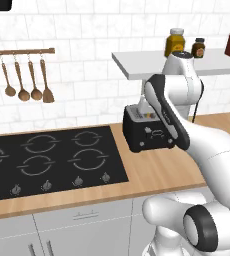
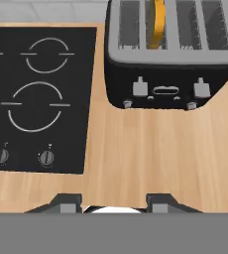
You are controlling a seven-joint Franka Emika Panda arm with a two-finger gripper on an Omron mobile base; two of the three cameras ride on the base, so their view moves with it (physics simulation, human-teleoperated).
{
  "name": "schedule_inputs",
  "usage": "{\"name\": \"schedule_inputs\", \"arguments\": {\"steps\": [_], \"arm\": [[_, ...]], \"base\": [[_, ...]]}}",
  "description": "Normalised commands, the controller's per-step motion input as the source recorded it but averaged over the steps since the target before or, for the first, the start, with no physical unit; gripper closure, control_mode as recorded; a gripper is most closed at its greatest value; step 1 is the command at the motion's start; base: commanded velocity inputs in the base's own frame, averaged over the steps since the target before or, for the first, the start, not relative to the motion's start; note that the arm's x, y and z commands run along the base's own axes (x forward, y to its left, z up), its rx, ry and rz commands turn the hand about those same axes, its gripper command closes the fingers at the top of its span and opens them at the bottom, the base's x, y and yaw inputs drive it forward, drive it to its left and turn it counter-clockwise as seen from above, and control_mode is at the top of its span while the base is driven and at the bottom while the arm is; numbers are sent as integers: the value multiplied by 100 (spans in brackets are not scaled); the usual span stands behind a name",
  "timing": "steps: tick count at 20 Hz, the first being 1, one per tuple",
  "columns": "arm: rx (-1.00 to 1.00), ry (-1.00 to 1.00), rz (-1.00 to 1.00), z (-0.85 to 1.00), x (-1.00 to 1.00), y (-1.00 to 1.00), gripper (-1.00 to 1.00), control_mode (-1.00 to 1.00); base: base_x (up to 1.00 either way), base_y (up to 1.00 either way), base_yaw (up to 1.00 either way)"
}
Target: Start the toaster. Once the lever pops up, take the bread to the plate on the dining counter.
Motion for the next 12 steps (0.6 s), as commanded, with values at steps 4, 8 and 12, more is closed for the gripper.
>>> {"name": "schedule_inputs", "arguments": {"steps": [4, 8, 12], "arm": [[6, 0, -8, -14, -4, -47, -100, -100], [3, 1, -17, -35, 0, -67, -100, -100], [0, -1, -8, -73, 14, -43, -100, -100]], "base": [[0, 0, 0], [0, 0, 0], [0, 0, 0]]}}
